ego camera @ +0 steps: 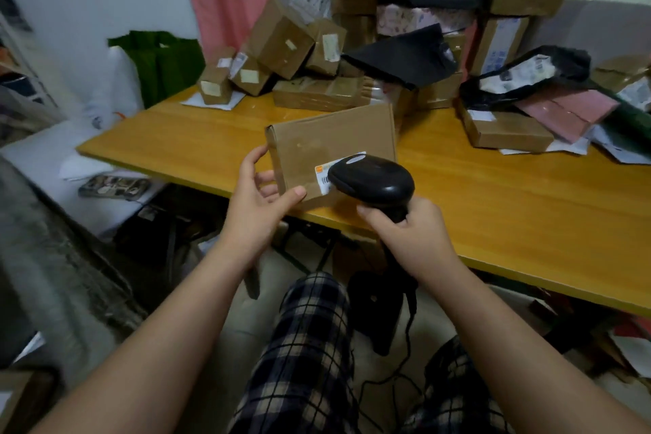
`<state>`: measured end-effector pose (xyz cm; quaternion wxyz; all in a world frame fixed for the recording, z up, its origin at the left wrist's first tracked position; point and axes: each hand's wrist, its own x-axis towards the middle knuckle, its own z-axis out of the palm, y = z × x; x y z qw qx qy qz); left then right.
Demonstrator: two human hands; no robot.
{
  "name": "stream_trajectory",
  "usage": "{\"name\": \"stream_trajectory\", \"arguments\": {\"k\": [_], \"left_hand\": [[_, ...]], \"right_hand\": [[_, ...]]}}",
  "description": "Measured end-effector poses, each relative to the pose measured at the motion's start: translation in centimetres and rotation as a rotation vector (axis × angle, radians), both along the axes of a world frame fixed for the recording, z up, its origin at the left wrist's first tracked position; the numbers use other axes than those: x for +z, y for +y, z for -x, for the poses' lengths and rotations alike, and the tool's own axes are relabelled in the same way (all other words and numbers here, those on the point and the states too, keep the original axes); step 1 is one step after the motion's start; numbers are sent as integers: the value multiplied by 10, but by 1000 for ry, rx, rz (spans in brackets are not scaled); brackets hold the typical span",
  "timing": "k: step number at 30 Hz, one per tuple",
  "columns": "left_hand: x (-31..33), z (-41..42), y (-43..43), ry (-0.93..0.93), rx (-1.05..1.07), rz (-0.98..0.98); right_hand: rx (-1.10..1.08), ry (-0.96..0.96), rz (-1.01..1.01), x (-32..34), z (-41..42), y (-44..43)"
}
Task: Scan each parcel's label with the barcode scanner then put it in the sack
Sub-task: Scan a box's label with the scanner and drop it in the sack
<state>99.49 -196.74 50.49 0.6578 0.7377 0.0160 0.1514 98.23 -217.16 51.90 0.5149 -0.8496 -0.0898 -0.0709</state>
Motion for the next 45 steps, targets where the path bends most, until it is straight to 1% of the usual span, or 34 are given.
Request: {"name": "stream_trajectory", "arguments": {"k": [3,6,10,12,15,17,18,21,24,26,27,29,31,33,36,40,43,45], "left_hand": [[-23,50,58,-32,205,13],[-49,102,114,-34,443,24],[-72,169,175,-38,724,-12],[-77,190,191,-39,830,-50],[-92,228,222,17,1043,-148],[-108,246,240,61,1110,-228],[-118,253,245,90,1118,-245],[-142,252,250,186,1128,-212],[-154,225,261,259,1100,-269],[-156,198,272,334,1041,-321],[-157,185,278,388,992,-337],[-159,165,287,555,885,-395],[-159,155,290,660,855,-449],[-154,151,284,634,879,-477],[-135,147,262,494,850,-579],[-101,128,222,343,710,-716],[-72,98,178,227,584,-751],[-55,75,143,150,488,-790]], "right_hand": [[197,52,9,-10,2,55],[405,39,85,-24,11,121],[633,111,42,-51,33,209],[647,147,44,-63,40,234],[690,164,74,-80,50,272],[688,148,115,-91,50,289],[689,134,129,-94,50,294],[683,116,143,-103,45,300],[634,172,122,-110,39,299],[601,210,94,-113,34,299],[590,218,79,-114,32,298],[575,221,72,-114,27,296],[565,229,61,-113,21,291],[536,225,38,-110,16,284],[483,196,10,-102,10,268],[411,143,-16,-84,4,234],[309,117,-34,-66,-2,197],[237,106,-83,-53,-6,168]]}}
